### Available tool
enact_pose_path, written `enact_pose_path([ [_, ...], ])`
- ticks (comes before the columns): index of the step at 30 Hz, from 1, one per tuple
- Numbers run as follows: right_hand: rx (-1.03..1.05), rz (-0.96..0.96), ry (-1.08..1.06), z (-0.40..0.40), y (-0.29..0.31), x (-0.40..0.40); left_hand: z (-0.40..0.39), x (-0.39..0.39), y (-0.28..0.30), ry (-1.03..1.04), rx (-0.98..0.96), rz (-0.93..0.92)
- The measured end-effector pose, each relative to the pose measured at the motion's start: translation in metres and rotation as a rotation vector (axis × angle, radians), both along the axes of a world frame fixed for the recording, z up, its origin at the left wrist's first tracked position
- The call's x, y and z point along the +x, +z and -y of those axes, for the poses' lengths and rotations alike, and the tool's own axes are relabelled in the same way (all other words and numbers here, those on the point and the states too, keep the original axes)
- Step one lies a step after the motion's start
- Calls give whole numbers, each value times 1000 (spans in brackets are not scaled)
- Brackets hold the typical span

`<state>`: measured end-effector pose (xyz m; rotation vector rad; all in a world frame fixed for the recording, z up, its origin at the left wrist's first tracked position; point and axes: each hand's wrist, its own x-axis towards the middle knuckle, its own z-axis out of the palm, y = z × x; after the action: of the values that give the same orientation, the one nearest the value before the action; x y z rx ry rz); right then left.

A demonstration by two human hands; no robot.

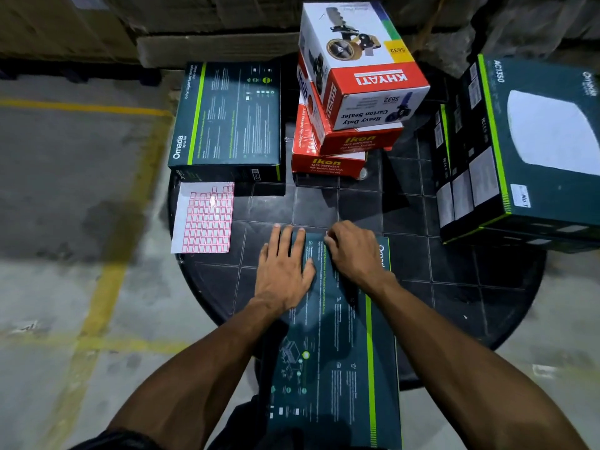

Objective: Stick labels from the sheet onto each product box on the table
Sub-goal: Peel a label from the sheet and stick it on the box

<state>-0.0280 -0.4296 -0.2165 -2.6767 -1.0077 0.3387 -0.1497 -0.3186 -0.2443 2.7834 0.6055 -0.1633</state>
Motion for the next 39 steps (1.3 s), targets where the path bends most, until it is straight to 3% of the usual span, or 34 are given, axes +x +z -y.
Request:
enact_pose_path([
  [4, 64, -90, -2, 7, -5, 4, -1, 0, -2, 6, 3, -1],
  [9, 272, -308, -188, 11, -1, 14, 0, 0, -1, 7, -9, -18],
  [16, 102, -538, -183, -4, 4, 44, 0, -1, -2, 3, -2, -30],
  [20, 156, -647, -186, -6, 7, 49, 0, 0, -3, 3, 3, -21],
  [30, 310, -680, -198, -10, 0, 52, 1, 1, -2, 12, 13, -22],
  [39, 245, -660, -124, -13, 4, 57, 1, 1, -2, 4, 38, -35],
])
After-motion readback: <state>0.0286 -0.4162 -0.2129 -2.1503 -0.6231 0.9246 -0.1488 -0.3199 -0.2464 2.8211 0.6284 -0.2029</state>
